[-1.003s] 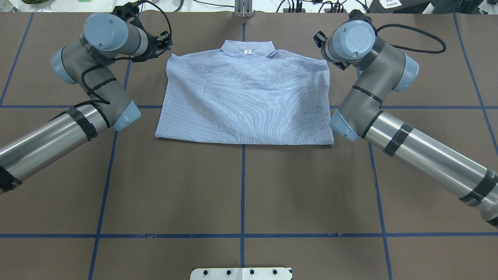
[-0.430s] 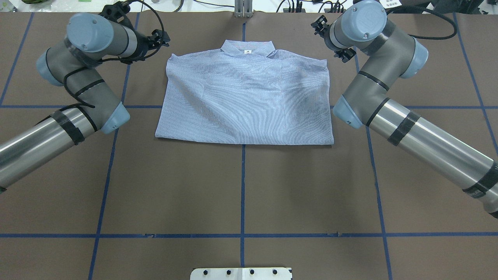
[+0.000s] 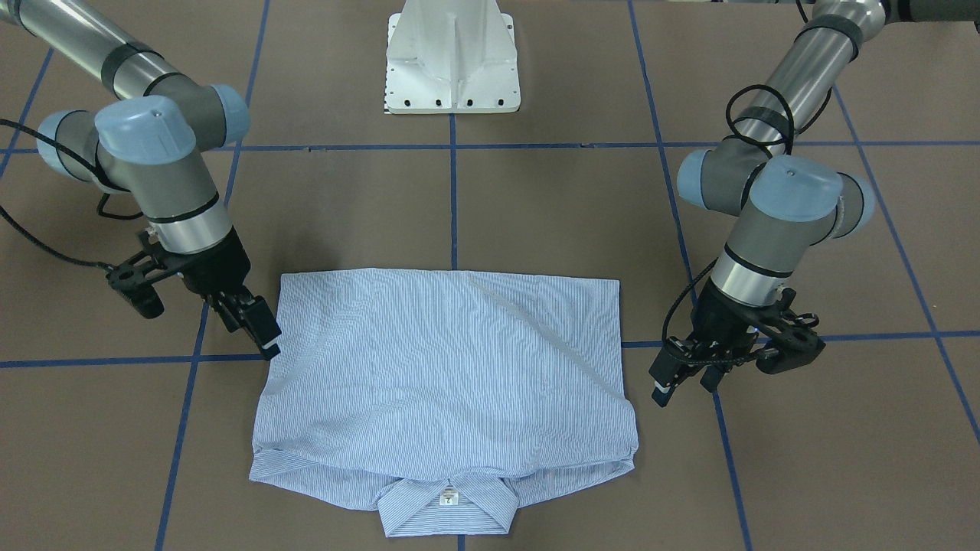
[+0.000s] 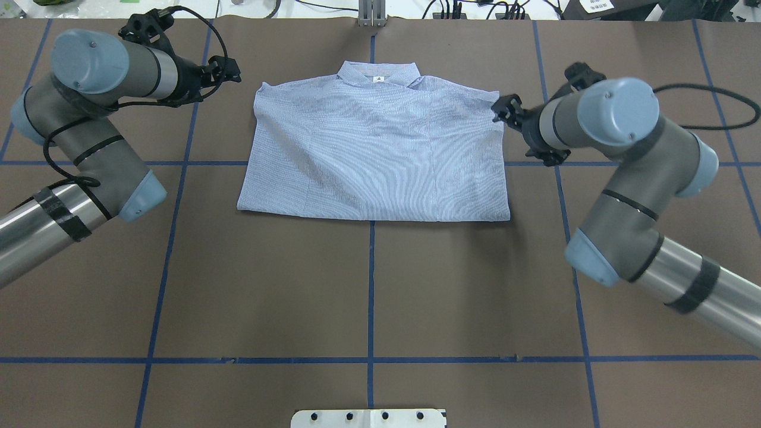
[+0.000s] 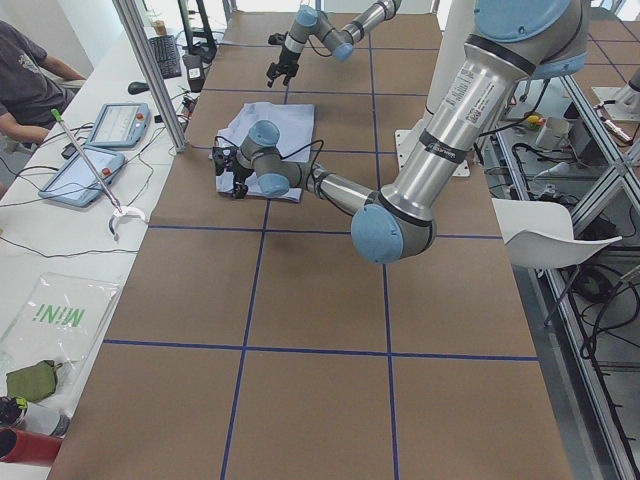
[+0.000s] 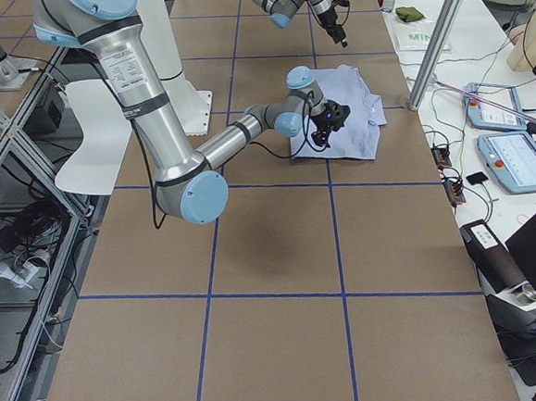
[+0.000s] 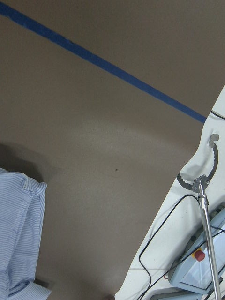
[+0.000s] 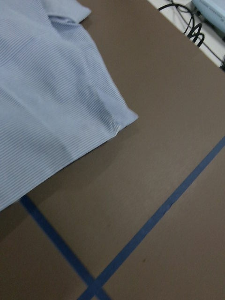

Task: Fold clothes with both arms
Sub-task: 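Release the hem near the collar and raise both grippers, then lower the right gripper to the folded shirt's corner nearest it and grasp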

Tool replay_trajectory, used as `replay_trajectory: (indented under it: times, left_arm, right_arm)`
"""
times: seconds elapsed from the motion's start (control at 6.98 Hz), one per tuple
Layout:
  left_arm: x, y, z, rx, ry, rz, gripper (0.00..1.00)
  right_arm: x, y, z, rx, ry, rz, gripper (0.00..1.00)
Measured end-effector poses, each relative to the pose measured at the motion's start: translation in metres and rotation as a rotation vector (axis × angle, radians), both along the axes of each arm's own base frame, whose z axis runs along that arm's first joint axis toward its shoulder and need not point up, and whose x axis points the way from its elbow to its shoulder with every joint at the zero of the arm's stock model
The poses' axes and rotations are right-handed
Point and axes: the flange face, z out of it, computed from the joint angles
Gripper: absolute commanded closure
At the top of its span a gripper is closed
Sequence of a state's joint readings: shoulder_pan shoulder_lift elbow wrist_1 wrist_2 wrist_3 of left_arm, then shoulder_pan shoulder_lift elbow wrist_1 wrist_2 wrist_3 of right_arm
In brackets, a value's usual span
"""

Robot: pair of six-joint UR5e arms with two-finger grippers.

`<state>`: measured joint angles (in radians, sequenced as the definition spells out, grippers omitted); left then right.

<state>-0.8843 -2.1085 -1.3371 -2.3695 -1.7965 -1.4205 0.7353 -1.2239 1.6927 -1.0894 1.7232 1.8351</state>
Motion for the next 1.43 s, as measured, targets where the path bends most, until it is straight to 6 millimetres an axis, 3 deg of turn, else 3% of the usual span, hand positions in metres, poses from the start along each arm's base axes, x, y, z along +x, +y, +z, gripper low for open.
replay_trajectory:
  times: [0.14,0.43,1.15,1.43]
  left_arm:
    - [-0.003,0.003,0.000,0.007,0.000,0.001,0.01]
    - [-0.006,0.005,0.002,0.010,-0.001,-0.004,0.01]
    - [-0.006,0.005,0.002,0.011,-0.003,-0.008,0.01]
    - [-0.007,0.006,0.006,0.006,-0.007,-0.009,0.01]
  right_arm:
    - [-0.005,0.039,0.013,-0.034,-0.011,-0.022,0.02]
    - [-0.032,0.078,0.020,-0.078,-0.025,-0.027,0.07]
    - [-0.054,0.085,0.033,-0.099,-0.004,-0.034,0.19]
    - [-0.061,0.081,0.033,-0.101,-0.001,-0.035,0.38]
